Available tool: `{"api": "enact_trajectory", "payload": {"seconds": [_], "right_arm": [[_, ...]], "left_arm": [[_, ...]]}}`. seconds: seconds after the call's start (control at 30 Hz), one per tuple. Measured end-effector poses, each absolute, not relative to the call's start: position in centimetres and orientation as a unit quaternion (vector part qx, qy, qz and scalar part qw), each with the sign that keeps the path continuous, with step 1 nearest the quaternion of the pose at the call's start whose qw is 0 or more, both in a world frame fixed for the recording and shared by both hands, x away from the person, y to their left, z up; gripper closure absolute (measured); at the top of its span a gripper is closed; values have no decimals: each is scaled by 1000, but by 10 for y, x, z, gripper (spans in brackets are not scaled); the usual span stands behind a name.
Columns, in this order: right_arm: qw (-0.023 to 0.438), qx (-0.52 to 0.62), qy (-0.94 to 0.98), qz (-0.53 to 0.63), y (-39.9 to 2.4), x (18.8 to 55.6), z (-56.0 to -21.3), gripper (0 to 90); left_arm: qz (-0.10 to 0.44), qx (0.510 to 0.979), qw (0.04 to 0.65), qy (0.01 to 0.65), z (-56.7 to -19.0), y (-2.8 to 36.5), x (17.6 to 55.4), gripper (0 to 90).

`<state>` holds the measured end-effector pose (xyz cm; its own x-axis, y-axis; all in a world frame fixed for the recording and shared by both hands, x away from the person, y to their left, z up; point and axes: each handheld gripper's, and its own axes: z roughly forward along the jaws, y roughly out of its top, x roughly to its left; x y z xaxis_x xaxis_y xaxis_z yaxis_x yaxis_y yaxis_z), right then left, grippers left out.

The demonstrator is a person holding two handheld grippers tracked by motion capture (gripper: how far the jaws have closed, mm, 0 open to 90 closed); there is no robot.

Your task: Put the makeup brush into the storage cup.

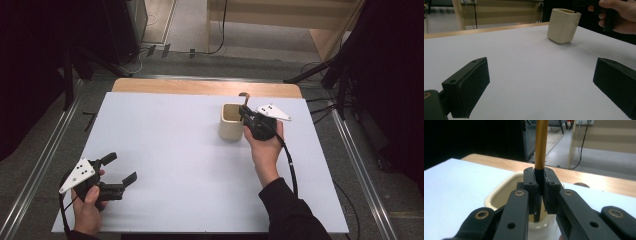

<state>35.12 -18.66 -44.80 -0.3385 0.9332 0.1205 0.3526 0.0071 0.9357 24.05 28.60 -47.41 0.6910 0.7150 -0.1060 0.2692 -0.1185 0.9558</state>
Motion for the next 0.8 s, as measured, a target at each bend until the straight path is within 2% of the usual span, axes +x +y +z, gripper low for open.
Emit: {"api": "enact_trajectory", "payload": {"seconds": [0.2,0.37,0.5,0.53,0.63,0.8], "right_arm": [[287,499,653,493,-188,350,-452,817],[296,499,649,493,-187,345,-447,675],[300,501,643,495,-190,340,-447,519],[297,503,644,493,-192,338,-447,471],[271,517,641,499,-198,334,-446,418],[279,510,642,500,-206,323,-448,232]], "left_arm": [[196,723,568,339,-474,285,241,12],[196,723,569,338,-474,285,240,13],[197,723,569,338,-474,285,240,13],[197,722,570,339,-474,285,240,13],[196,722,570,338,-474,285,240,13],[196,723,571,337,-473,284,240,13]]}}
